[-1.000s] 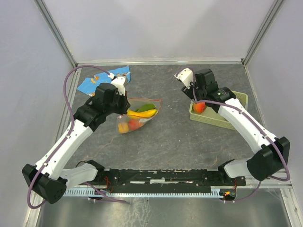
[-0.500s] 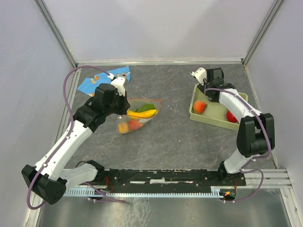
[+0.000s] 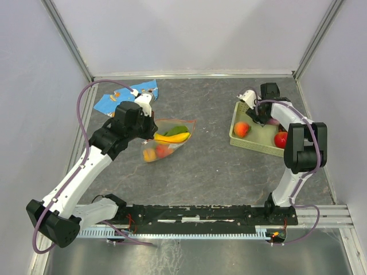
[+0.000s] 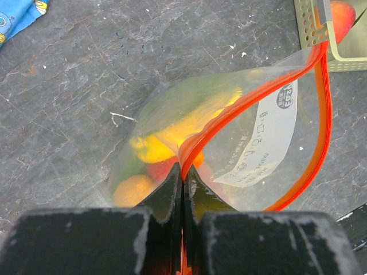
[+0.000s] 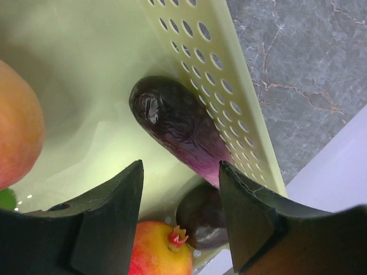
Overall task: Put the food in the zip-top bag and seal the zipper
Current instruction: Pick up the fake vegetable from the bin.
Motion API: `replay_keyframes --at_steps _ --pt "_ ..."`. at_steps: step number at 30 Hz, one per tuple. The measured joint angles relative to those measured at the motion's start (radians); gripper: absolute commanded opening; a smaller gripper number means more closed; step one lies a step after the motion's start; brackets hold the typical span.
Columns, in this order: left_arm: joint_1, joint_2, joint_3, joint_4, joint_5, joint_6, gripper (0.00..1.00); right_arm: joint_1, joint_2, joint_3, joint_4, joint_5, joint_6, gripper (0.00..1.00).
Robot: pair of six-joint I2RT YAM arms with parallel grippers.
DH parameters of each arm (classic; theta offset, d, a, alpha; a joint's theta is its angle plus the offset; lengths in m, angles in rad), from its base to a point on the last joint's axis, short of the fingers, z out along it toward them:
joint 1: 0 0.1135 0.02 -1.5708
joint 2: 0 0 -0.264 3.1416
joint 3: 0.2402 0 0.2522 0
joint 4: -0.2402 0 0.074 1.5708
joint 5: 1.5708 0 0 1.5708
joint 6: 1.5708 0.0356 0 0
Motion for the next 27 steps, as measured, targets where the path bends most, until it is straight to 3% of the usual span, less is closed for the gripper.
replay_keyframes --at_steps 20,27 --pt "0.0 0.001 0.0 0.0 0.003 0.0 0.03 -0.043 0.192 0.166 -0.066 -0.124 -0.063 0.6" --pt "0.0 0.002 0.0 0.0 0.005 0.0 0.03 -0.049 0.242 0.264 -0.169 -0.203 -0.053 0.51"
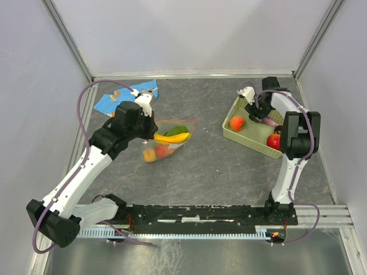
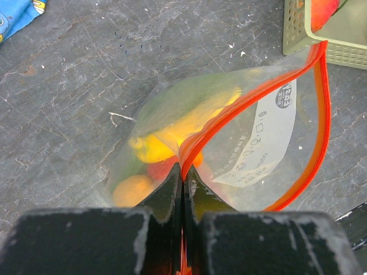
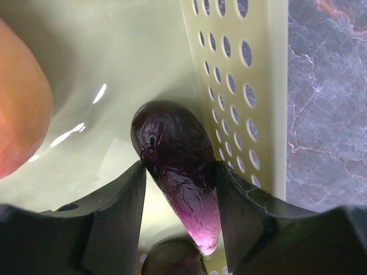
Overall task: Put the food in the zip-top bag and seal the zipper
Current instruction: Pick up the fake vegetable from the bin.
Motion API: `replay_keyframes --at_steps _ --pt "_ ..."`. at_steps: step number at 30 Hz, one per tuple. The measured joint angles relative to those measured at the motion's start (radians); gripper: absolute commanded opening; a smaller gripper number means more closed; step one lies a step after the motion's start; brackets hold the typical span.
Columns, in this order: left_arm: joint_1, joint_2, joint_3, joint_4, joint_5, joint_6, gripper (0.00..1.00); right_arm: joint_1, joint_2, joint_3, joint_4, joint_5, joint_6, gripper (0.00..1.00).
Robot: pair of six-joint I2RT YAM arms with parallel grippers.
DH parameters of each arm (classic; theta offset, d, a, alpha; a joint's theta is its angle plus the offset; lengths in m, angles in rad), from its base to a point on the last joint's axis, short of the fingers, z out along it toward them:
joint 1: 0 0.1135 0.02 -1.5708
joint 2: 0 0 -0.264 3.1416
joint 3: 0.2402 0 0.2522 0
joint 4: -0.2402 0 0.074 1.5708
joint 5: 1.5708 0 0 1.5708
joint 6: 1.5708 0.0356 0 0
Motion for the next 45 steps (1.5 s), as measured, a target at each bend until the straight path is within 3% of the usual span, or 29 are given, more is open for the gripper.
replay_keyframes --at_steps 5,8,13,23,37,45 --pt "0.0 0.0 0.0 0.0 0.008 0.0 0.03 0.0 0.002 0.01 -0.024 -0.039 0.061 0.51" --pt "0.0 0.0 0.0 0.0 0.014 0.0 0.03 0.0 -0.003 0.01 -0.033 -0.056 0.127 0.6" --pt "0.0 0.0 -0.001 0.0 0.015 0.0 0.03 0.005 -0.007 0.003 -0.048 -0.085 0.227 0.65" --pt "0.0 0.002 -0.002 0.002 0.015 0.0 0.03 0.014 -0.006 -0.035 -0.026 -0.07 0.265 0.64" --pt "0.0 0.004 -0.002 0.005 0.015 0.0 0.03 0.016 -0.017 -0.053 0.003 -0.069 0.271 0.44" --pt "0.0 0.008 -0.002 0.007 0.015 0.0 0.03 0.017 -0.18 -0.114 0.059 -0.078 0.3 0.39"
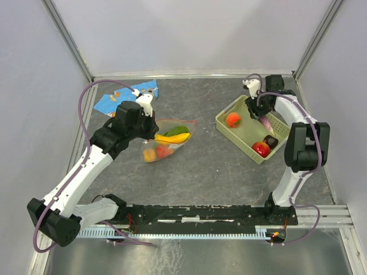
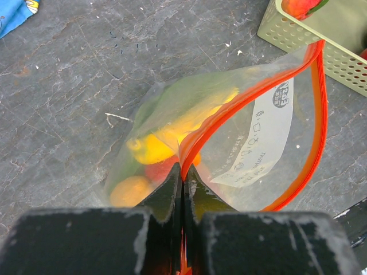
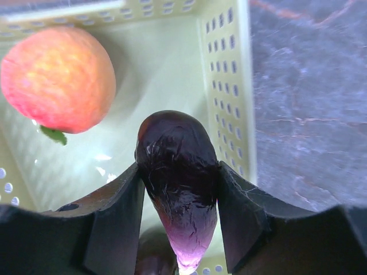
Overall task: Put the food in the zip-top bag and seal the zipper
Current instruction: Pick up the fake vegetable from the bin, then place the fake vegetable in the zipper food storage bag.
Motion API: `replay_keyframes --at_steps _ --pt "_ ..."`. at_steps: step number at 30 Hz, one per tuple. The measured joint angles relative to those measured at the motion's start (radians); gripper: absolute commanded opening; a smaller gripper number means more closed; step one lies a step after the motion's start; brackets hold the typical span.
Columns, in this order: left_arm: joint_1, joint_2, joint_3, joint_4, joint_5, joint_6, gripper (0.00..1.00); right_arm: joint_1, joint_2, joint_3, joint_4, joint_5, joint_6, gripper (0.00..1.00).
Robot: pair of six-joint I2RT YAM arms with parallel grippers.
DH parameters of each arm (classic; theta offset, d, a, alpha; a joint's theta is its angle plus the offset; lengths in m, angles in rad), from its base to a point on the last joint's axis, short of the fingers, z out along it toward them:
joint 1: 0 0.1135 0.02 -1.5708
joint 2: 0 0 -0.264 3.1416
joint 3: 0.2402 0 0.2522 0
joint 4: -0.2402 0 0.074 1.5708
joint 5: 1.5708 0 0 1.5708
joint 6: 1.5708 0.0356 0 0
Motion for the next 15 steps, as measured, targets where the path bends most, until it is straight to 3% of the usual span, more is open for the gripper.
replay_keyframes --at_steps 15 --pt "0.0 0.001 0.0 0.0 0.003 0.0 0.03 0.124 -0.331 -0.123 0.177 -0.051 0.097 0.4"
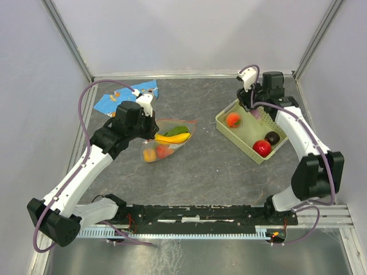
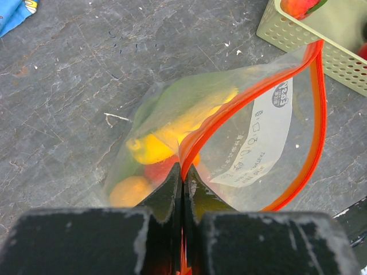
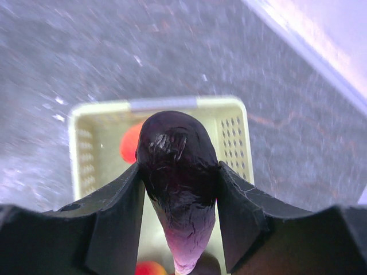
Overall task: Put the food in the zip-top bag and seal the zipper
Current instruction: Place the fake vegetable in the zipper food storage bag.
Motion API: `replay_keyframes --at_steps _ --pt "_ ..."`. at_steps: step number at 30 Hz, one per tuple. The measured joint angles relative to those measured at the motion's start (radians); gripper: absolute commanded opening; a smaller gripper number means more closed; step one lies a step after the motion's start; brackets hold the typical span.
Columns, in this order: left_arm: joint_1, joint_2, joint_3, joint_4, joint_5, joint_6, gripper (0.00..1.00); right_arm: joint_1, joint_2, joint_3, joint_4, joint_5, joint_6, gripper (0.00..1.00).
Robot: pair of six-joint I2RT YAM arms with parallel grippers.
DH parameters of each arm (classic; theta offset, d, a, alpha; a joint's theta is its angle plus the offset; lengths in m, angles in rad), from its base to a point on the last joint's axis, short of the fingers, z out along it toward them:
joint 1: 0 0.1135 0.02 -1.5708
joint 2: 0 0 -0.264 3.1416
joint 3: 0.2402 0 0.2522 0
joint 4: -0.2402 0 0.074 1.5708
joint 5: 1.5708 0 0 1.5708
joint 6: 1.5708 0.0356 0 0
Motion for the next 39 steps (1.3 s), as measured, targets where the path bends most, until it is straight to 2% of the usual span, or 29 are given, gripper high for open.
replay_keyframes --at_steps 6,12,22,31,35,39 --pt "0.0 0.0 0.0 0.0 0.002 0.0 0.03 0.158 -0.166 -0.081 0.186 -0.096 0.076 0.4" --pt "0.0 0.0 0.0 0.0 0.005 0.0 0.03 0.306 -0.22 -0.124 0.385 -0.178 0.157 0.4" --pt "0.0 0.0 0.0 0.0 0.005 0.0 0.03 0.488 -0.219 -0.183 0.714 -0.27 0.317 0.4" --pt "0.001 0.0 0.0 0.0 0.005 0.0 0.03 0.572 -0.183 -0.216 1.019 -0.397 0.46 0.41" --pt "0.001 0.0 0.0 0.0 0.006 0.0 0.03 0.592 -0.121 -0.224 1.072 -0.452 0.458 0.41" --pt "0.001 0.0 0.0 0.0 0.006 0.0 0.03 0.598 -0.04 -0.226 1.037 -0.497 0.404 0.42"
